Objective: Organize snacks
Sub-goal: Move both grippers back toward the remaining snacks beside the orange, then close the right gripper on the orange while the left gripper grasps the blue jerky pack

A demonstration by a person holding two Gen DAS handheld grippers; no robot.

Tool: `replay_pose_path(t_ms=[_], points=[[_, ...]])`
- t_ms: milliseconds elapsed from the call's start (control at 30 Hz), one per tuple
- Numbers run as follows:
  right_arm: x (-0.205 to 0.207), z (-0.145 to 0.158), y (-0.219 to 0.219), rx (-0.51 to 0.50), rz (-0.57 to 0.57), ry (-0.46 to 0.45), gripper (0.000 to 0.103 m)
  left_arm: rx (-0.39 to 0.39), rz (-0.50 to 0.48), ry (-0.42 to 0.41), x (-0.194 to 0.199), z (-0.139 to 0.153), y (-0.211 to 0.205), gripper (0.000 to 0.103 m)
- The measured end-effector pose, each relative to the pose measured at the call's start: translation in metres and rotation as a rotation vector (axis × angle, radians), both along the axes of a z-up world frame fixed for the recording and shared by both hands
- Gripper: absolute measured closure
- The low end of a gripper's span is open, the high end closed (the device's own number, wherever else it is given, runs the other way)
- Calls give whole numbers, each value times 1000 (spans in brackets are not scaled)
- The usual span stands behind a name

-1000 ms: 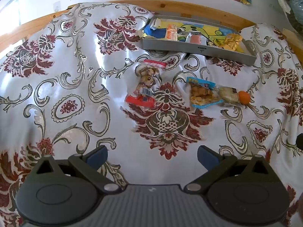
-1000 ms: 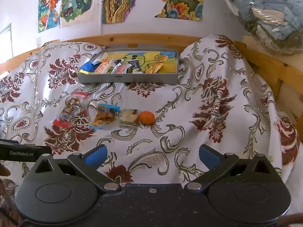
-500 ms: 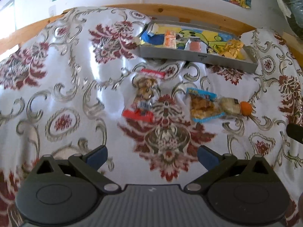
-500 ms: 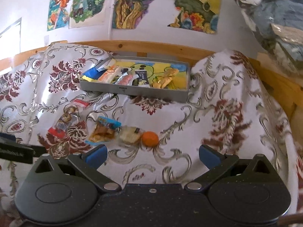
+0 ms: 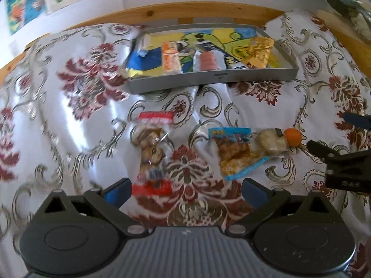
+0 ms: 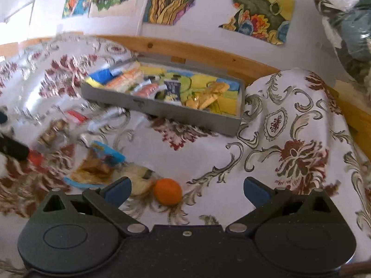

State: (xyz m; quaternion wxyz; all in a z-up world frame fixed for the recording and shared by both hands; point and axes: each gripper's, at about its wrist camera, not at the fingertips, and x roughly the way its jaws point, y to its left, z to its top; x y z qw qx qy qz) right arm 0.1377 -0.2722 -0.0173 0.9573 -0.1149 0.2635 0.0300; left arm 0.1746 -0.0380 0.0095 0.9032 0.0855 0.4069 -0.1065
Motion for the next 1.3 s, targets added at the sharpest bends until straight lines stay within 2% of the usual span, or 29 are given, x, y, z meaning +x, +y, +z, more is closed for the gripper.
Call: replay_pose_path(t_ms=[100,233,400,600,767,900,1133,1300], points=[[11,-7,-2,-60,15,16,1,-6,-13,1,12,0,0,0],[18,-19,-4,-120,36,30,1,-71,2,22,30,-8,-1,0],[27,-32,-7,-100,60,54,1,-158,5,65,53,-24,-12,0],[29,-37,-5,-81,94,45,6,-161,-71,70,68,-41,-33,0],[33,-41,-5,-62,110,42,18,-128,-158,49,70,-49,-44,4],[34,-43,-3,-60,122,37,25,-144,-201,62,75,-51,-48,10],[35,-45,4,-66,158,42,49,-203,-173,172,96,-56,-48,15],[36,-46,6,-67,161,43,53,-230,-143,225,109,-61,-45,21]])
